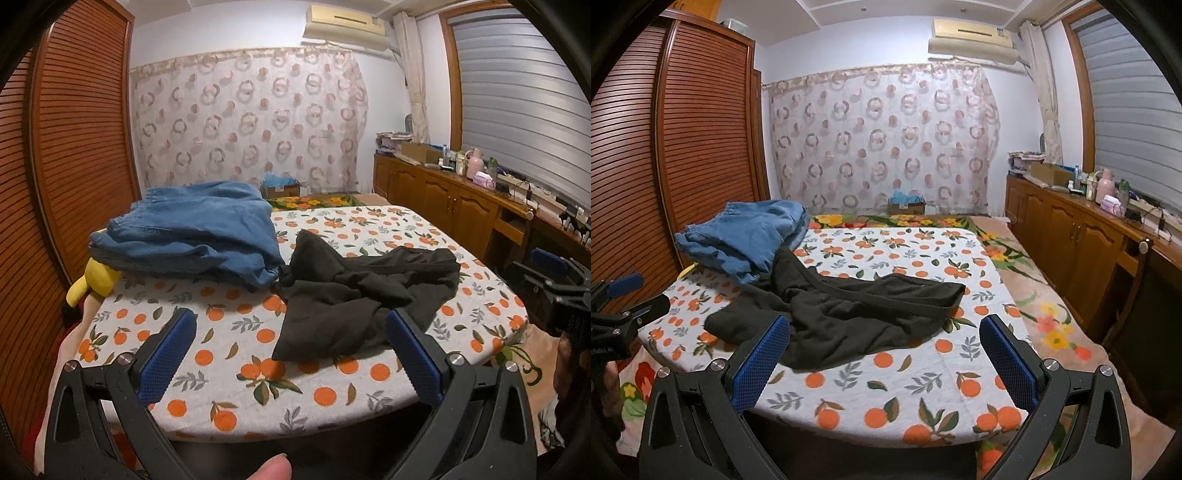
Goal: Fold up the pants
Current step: 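Lower both grippers onto the black shorts and close them on the waistband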
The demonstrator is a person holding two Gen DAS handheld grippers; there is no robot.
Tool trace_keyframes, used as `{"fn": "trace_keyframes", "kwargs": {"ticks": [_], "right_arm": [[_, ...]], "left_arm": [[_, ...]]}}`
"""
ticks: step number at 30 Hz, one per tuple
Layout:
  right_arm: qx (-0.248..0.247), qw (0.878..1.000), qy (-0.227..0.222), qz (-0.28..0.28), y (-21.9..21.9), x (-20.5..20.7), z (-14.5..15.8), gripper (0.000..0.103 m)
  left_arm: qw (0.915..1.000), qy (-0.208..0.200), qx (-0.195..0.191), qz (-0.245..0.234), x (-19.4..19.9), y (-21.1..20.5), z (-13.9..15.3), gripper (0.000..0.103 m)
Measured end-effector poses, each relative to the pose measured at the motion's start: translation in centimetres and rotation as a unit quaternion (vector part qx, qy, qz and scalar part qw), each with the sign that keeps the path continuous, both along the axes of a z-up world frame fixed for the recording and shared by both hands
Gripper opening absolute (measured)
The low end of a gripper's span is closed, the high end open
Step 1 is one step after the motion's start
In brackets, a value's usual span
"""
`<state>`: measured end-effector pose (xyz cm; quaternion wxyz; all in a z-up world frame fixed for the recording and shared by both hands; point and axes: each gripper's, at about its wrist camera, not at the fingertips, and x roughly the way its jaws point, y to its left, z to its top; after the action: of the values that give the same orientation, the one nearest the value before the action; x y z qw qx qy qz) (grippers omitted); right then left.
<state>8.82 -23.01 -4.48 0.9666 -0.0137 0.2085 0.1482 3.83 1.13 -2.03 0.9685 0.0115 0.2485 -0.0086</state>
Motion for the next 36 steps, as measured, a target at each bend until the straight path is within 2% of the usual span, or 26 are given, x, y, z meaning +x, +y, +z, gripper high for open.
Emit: {"fn": "trace_keyframes", "kwargs": {"ticks": [5, 10, 17, 24, 28, 30, 36], "right_arm": [[-0.01, 1.0, 0.007, -0.001, -0.5, 2.2, 0.1, 0.098], [-0.019, 0.999, 0.025, 0.008, -0.8, 4.9, 0.0, 0.087], [-0.029, 0.997, 0.063, 0.026, -1.3, 7.9, -0.2, 0.086], [-0.035, 0.993, 0.096, 0.052, -1.8, 10.2, 0.0, 0.086], [-0.033, 0.991, 0.119, 0.06, -2.5, 11.2, -0.2, 0.085], [-0.028, 0.989, 0.131, 0.062, -2.8, 11.7, -0.3, 0.08], [-0.002, 0.983, 0.167, 0.079, -4.0, 11.8, 0.0, 0.059]], "left_arm": [[0.9998, 0.012, 0.007, -0.015, 2.6, 0.0, -0.8, 0.101], [0.9988, 0.029, 0.008, -0.039, 5.3, -0.3, -1.6, 0.097], [0.9964, 0.058, 0.015, -0.061, 9.6, -0.7, -2.6, 0.093], [0.9922, 0.085, 0.019, -0.089, 14.0, -1.2, -3.0, 0.08], [0.988, 0.109, 0.001, -0.109, 16.4, -1.0, -3.3, 0.069], [0.9876, 0.111, 0.01, -0.11, 17.2, -1.1, -3.3, 0.064], [0.9849, 0.129, 0.012, -0.115, 19.2, -1.3, -3.6, 0.063]]}}
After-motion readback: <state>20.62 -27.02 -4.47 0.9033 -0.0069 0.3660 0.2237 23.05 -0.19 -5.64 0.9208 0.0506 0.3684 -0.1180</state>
